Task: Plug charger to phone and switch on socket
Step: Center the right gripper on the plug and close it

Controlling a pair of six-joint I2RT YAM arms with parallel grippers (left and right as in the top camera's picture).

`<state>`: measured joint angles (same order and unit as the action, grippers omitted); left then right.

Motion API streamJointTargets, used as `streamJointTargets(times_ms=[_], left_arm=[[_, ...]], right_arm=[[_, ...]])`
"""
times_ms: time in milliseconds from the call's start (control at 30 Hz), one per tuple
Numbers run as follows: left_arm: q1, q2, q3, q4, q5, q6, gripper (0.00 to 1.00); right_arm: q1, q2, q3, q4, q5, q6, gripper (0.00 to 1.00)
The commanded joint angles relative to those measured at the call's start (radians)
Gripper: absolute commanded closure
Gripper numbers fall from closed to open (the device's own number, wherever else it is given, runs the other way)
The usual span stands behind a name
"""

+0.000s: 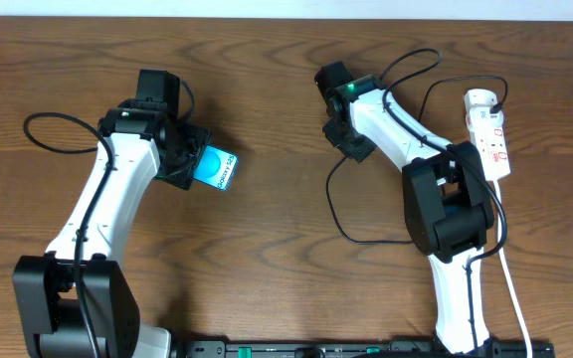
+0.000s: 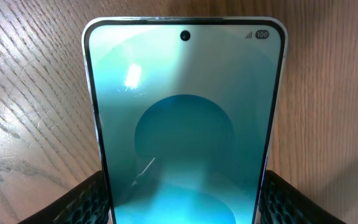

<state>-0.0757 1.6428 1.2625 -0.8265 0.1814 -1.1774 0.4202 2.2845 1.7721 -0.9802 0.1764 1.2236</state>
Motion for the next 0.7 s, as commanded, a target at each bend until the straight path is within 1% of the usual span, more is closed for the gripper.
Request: streamJointTargets(times_ms=[0,667], left_arm=[[0.000,0.000,-0.002,-0.002,0.002,0.013,0.93],[0.000,0.000,-0.002,-0.003,0.002,0.013,0.93]], right_arm=[[0.009,0.026,-0.003,-0.005,0.024,0.010,0.89],[0.012,0.026,-0.002,-0.008,0.024,0.009,0.99]])
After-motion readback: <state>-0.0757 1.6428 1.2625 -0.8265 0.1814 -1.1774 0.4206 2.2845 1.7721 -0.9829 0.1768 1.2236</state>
